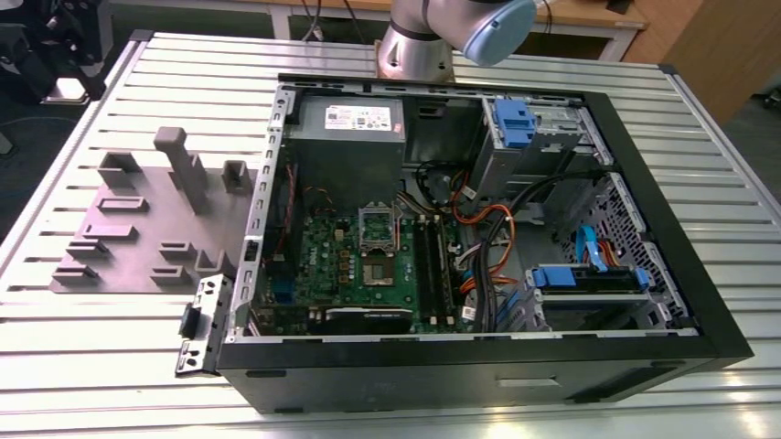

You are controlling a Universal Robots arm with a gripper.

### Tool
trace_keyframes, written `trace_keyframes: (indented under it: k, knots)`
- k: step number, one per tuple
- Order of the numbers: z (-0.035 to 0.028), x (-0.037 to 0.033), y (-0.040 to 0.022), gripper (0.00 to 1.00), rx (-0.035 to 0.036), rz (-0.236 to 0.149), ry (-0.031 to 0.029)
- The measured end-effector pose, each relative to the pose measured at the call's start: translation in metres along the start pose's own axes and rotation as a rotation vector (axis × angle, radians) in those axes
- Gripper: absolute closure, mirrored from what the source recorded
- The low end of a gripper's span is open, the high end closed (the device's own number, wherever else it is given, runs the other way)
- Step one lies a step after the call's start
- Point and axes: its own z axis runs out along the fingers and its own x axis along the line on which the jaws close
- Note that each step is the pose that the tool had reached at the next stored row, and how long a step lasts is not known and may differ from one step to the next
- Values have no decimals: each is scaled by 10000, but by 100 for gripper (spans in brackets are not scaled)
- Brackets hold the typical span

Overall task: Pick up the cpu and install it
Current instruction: 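Pick up the cpu and move it towards the insertion slot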

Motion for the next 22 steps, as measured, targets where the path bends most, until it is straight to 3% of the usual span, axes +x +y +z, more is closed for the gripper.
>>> trace_keyframes:
  k: [22]
  knots:
    - [1, -93, 0, 53, 0, 0, 0]
